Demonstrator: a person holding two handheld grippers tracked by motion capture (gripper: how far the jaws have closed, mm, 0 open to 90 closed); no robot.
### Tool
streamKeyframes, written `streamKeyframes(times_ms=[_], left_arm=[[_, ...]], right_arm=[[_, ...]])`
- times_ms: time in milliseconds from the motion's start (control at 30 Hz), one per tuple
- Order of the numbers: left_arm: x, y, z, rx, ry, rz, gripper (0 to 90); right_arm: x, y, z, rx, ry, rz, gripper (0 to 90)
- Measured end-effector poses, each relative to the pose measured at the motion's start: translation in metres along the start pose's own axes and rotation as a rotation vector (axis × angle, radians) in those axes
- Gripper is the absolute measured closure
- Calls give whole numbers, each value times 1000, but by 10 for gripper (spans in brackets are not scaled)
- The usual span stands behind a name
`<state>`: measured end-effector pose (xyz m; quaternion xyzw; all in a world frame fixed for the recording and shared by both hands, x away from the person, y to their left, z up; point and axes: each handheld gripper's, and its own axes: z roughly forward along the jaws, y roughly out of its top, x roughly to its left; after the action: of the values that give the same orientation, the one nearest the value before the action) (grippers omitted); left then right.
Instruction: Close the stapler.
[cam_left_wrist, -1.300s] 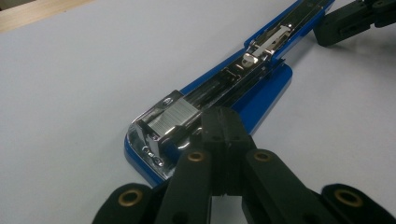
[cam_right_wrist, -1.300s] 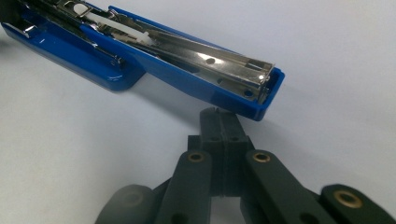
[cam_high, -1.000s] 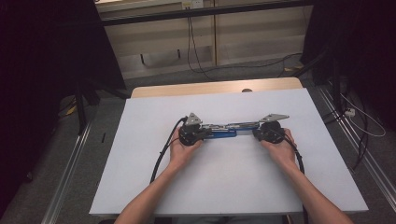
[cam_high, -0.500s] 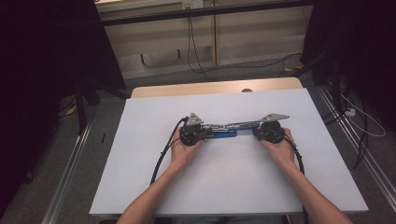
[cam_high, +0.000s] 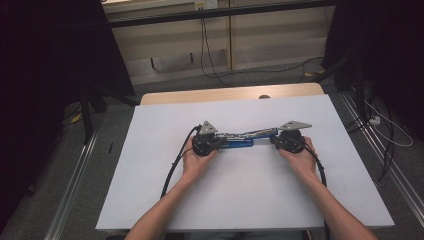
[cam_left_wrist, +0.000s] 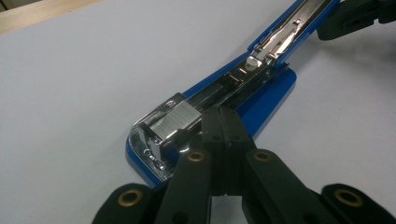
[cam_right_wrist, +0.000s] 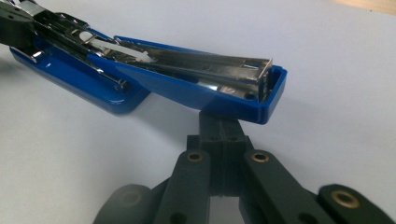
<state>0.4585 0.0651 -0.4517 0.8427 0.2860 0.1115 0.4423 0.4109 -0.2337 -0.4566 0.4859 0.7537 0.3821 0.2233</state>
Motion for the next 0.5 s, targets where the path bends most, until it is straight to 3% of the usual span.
streamKeyframes(times_ms=[500], left_arm=[[2,-1,0,-5,-2,1,900]], right_arm=[[3,1,-1,-42,19,-5,900]])
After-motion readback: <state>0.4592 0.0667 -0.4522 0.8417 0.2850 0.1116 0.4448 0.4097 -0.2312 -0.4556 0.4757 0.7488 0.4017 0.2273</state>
